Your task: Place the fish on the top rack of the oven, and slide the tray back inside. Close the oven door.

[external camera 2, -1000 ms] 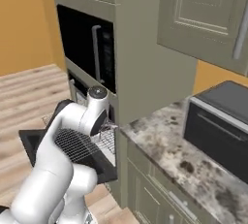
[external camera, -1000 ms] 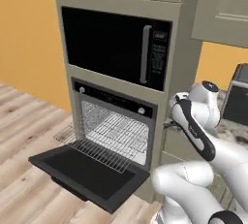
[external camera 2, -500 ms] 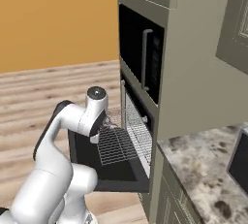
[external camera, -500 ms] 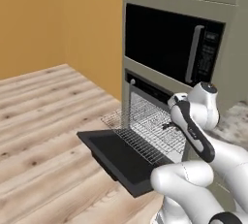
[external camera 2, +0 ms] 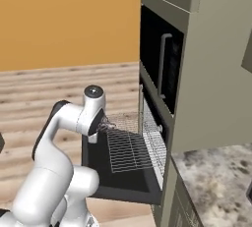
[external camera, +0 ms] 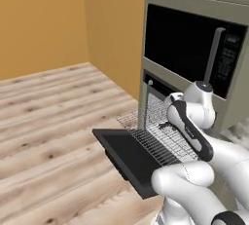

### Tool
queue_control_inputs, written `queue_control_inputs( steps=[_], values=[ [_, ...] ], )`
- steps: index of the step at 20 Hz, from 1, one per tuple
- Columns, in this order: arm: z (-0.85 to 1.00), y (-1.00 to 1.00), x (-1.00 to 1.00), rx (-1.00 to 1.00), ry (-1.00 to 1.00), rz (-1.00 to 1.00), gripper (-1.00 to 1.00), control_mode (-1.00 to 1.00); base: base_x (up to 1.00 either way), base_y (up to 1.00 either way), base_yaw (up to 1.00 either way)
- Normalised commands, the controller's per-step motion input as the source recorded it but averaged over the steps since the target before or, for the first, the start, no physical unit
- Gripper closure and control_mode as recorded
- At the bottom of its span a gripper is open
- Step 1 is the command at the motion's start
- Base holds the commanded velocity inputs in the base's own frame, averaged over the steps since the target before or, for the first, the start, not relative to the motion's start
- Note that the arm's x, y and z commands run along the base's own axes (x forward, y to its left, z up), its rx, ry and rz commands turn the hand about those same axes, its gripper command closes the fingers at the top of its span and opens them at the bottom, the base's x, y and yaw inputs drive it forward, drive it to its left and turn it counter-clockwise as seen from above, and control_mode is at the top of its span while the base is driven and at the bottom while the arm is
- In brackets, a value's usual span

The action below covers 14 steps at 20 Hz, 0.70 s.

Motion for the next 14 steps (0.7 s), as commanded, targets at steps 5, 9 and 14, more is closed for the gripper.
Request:
queue_control_inputs(
  steps=[5, 9, 14],
  values=[
    [0.00, 0.00, 0.00, 0.00, 0.00, 0.00, 1.00, 1.00, 0.56, -0.13, 0.09],
    [0.00, 0.00, 0.00, 0.00, 0.00, 0.00, 1.00, -1.00, 0.03, -0.02, 0.05],
    [-0.08, 0.00, 0.09, 0.00, 0.00, 0.00, 1.00, -1.00, 0.00, 0.00, 0.00]
  ],
)
